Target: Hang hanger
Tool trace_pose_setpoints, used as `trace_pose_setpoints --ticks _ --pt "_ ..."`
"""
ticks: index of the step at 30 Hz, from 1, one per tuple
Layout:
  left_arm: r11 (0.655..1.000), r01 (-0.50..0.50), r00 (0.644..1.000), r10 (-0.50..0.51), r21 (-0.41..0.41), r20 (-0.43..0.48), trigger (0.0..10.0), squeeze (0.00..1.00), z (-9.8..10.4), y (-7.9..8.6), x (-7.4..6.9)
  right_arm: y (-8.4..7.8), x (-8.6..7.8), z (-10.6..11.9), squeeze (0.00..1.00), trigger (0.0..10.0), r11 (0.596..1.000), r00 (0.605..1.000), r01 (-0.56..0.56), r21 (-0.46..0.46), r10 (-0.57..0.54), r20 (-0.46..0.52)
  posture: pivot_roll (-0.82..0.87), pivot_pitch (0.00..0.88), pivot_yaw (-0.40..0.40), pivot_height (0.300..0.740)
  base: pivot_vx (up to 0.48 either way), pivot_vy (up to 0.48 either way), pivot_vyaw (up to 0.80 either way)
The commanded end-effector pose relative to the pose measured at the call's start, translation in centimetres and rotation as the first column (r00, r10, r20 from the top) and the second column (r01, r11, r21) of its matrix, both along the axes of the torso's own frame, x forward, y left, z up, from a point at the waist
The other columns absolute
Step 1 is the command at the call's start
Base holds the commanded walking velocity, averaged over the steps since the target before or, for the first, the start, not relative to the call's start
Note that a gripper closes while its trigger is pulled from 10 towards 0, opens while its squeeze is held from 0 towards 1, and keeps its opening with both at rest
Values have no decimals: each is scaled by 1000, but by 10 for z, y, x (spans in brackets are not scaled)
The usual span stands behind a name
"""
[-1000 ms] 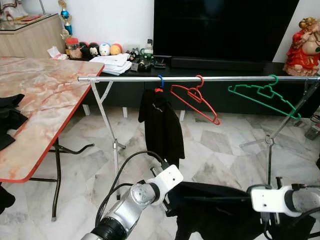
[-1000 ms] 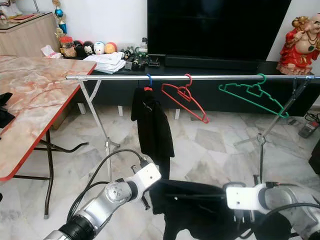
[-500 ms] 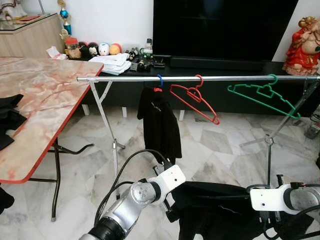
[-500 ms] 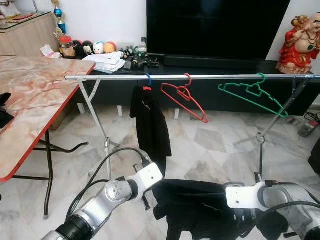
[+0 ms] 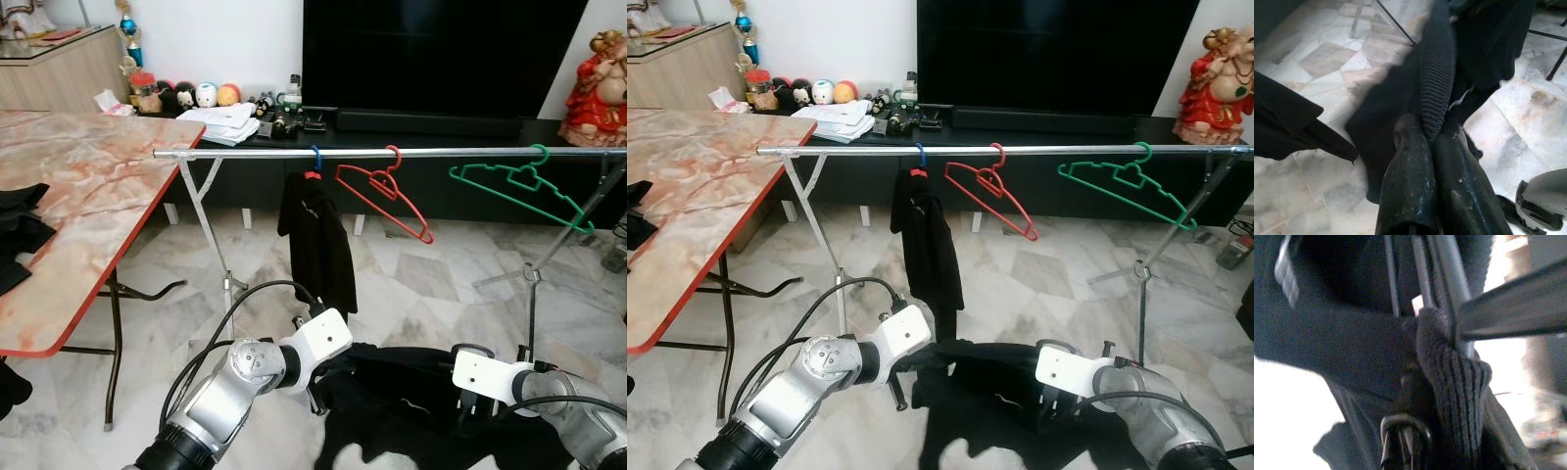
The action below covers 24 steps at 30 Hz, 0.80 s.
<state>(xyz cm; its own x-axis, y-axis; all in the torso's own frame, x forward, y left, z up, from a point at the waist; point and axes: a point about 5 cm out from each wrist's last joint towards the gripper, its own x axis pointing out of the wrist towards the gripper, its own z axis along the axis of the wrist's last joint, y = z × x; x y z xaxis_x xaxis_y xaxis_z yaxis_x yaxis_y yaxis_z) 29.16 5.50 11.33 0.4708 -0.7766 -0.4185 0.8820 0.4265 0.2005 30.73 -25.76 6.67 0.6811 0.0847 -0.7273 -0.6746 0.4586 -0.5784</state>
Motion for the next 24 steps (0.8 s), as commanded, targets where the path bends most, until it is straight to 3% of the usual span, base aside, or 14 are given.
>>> trace_pose_setpoints --ticks 1,2,5,6,11,12,13,14,20,23,24 --pt "1000 -5 1000 5 -4 5 0 0 6 5 0 -13 3 7 0 0 990 992 124 62 -126 20 -8 0 -8 740 0 0 0" --pt "1000 -1 1000 1 -20 -3 0 0 8 2 -2 -1 5 5 0 0 990 995 103 95 -104 6 -5 0 -9 740 0 0 0" --pt "999 24 1000 -24 -45 -10 0 0 12 -5 -6 11 6 2 0 0 991 997 75 110 -75 -1 -1 0 -7 740 0 0 0" --pt "998 40 999 -40 -56 -7 0 0 14 -12 -8 23 8 1 0 0 986 998 56 157 -56 -4 2 0 -7 740 0 0 0" --pt "992 100 995 -101 -81 -15 0 0 16 -24 -17 39 13 2 0 0 979 999 47 197 -51 12 1 0 -4 740 0 0 0" --pt "985 140 990 -143 -102 -19 2706 239 17 -28 -22 42 16 4 0 0 971 997 65 231 -73 27 2 0 -4 740 0 0 0" --pt "985 140 990 -143 -102 -19 2706 239 17 -28 -22 42 16 4 0 0 971 997 65 231 -73 27 2 0 -4 740 0 0 0" --pt "973 201 978 -205 -116 -30 10000 1000 18 -31 -30 48 20 8 0 0 961 995 75 266 -91 47 3 0 -4 740 0 0 0" --pt "948 308 948 -313 -79 -56 10000 1000 13 -30 -43 62 27 11 0 0 947 993 64 314 -91 72 5 0 -4 740 0 0 0" --pt "952 297 951 -302 -72 -62 10000 1000 11 -26 -43 66 30 13 0 0 940 991 54 336 -91 95 8 0 -3 740 0 0 0" --pt "961 270 961 -273 -65 -47 10000 1000 12 -22 -40 70 30 14 0 0 941 995 11 338 -45 93 8 0 -2 740 0 0 0"
